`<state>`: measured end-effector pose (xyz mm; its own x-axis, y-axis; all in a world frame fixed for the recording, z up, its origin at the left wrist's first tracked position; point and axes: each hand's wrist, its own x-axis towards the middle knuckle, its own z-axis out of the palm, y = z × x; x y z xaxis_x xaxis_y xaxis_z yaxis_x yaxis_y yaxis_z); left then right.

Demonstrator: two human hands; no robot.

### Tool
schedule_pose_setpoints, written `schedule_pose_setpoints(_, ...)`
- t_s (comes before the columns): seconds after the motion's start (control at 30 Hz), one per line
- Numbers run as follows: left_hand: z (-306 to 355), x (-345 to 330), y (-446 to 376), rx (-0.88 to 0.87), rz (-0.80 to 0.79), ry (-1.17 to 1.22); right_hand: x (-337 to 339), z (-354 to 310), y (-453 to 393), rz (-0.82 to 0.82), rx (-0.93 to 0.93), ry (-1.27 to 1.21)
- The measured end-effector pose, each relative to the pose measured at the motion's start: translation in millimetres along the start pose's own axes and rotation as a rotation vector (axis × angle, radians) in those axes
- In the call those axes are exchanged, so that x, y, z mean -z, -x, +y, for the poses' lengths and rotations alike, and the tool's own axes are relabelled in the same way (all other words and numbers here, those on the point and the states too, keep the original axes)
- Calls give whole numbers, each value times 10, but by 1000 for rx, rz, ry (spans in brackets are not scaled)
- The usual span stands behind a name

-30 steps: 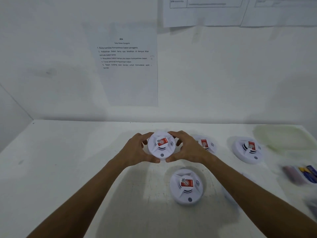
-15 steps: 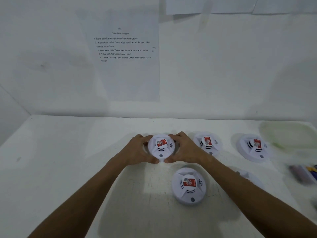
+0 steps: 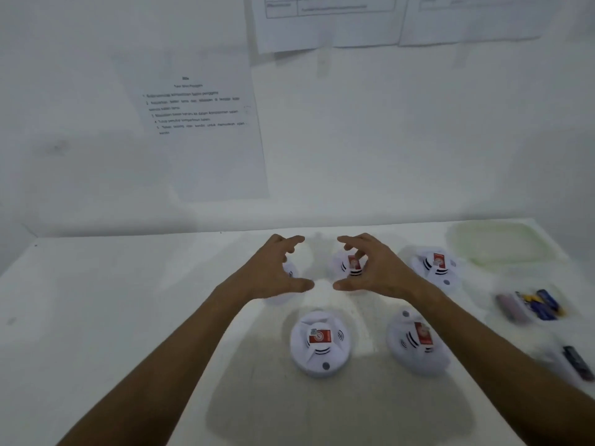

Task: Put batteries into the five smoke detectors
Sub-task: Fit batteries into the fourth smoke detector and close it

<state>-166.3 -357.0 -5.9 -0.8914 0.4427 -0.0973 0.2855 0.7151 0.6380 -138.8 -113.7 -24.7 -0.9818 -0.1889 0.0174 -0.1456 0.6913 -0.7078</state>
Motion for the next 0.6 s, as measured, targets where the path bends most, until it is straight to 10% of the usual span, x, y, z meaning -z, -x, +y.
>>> schedule_pose_setpoints(0.6, 426, -672, -519, 165, -106, -99, 205, 686, -94, -196, -65, 55)
